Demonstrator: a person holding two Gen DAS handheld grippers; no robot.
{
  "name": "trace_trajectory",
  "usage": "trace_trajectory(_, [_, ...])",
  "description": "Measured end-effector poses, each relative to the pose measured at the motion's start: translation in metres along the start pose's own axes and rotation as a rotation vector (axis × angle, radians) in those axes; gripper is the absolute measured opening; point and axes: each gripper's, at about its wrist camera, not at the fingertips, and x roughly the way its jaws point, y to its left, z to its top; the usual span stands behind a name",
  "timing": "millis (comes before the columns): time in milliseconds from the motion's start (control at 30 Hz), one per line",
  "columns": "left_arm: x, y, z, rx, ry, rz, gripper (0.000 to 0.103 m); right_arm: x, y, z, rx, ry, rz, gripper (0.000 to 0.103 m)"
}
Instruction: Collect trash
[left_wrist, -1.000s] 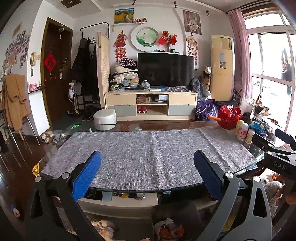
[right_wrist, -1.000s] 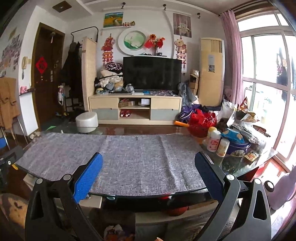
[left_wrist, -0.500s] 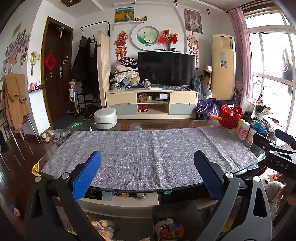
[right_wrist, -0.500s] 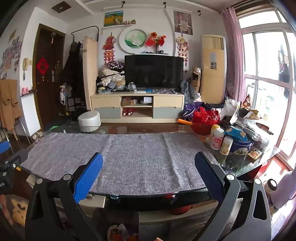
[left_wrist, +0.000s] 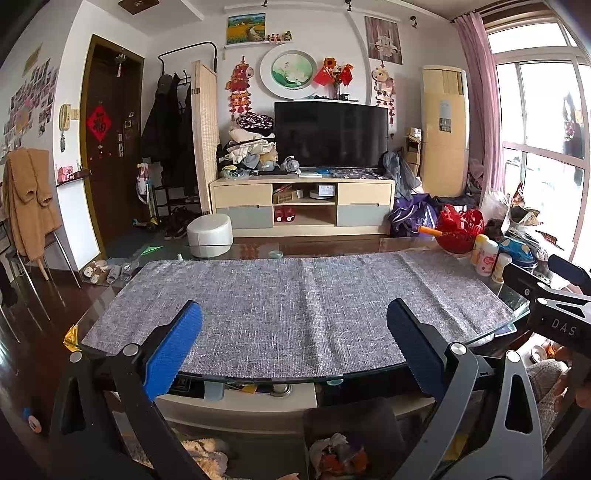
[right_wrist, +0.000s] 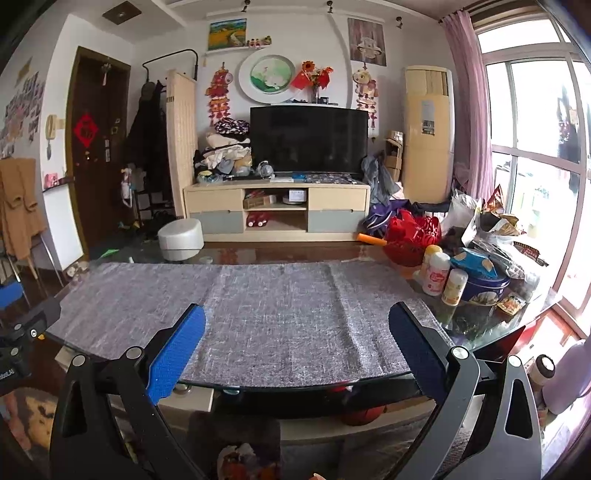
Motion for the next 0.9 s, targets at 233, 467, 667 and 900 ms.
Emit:
trace_trajectory(233, [-0.0003, 0.0, 0.0009, 0.001, 0.001, -0.002, 0.095, 0.0, -0.0011, 0.0011, 0.001, -0.001, 0.001, 0.1])
trace_trajectory(467, [0.002, 0.0006, 0.0015, 0.004, -0.001, -0.004, 0.095, 0.0008, -0.0011, 0.0022, 0.004, 0.0, 0.001, 0.1])
trace_trajectory(667, [0.0017, 0.0022, 0.0021, 0.004, -0.007, -0.004, 0.095, 0.0001, -0.0002, 0.0028, 0.008, -0.002, 0.002, 0.1])
trace_trajectory(900, [0.0013, 0.0061, 0.0031, 0.001, -0.005, 0.0, 0.095, 0.0003, 0.0013, 0.003, 0.012, 0.008, 0.003, 0.1])
